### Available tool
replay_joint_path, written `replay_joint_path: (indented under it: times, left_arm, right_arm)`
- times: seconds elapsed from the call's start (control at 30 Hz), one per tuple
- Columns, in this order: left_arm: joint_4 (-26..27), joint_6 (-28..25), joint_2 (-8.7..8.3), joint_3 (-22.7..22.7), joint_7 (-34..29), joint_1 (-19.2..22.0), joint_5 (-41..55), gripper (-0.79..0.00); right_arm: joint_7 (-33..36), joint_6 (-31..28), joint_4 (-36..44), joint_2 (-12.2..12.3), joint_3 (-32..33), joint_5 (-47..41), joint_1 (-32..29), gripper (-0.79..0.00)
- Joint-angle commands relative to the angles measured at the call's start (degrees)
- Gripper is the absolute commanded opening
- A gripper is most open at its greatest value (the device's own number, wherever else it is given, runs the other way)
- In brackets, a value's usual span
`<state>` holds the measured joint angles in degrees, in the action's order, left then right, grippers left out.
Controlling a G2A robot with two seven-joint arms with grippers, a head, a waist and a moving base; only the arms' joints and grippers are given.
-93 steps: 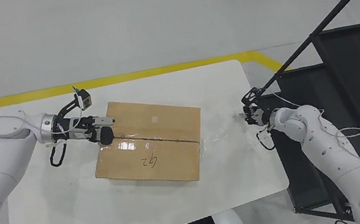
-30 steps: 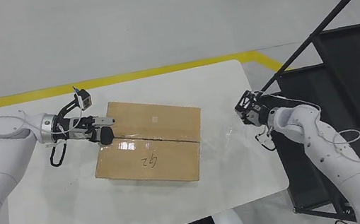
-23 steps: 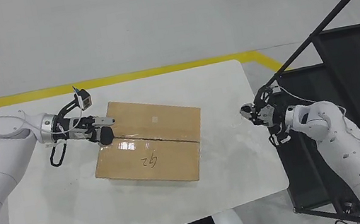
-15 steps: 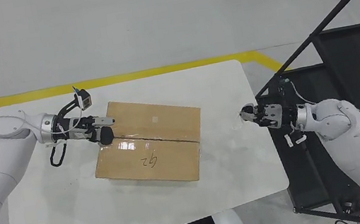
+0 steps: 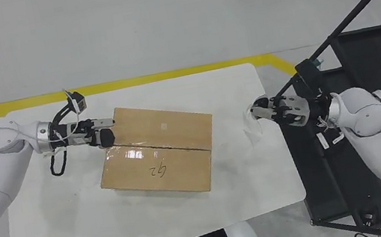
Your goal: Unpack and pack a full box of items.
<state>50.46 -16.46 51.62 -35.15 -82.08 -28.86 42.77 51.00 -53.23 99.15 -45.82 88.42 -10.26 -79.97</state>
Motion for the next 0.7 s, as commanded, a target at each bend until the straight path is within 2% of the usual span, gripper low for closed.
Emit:
replay_joint_path:
  times: [0.0, 0.17, 0.37, 0.53, 0.67]
  left_arm:
    - [0.7, 0.3, -0.38, -0.8, 0.3, -0.6, -0.5, 0.000]
    - [2.8, 1.0, -1.22, -2.7, 1.7, -2.1, -2.6, 0.000]
    - [3.0, -0.6, -2.45, -6.5, 7.0, -4.1, -3.9, 0.000]
    - [3.6, -1.1, -3.64, -9.5, 10.8, -6.3, -5.9, 0.000]
    - [5.1, 1.0, -3.70, -9.6, 10.9, -7.4, -7.9, 0.000]
  right_arm:
    - [0.5, 0.7, 1.6, 0.0, -1.2, -0.3, 0.9, -0.785]
    - [-0.3, 4.2, 5.3, -0.7, -6.8, 3.1, 4.5, -0.785]
    - [-4.3, 7.9, 6.0, -2.2, -14.1, 8.0, 10.0, -0.785]
    - [-8.4, 8.9, 5.0, -3.0, -16.2, 10.7, 12.5, -0.785]
    - [-11.1, 9.3, 4.5, -3.2, -15.8, 12.5, 12.8, -0.785]
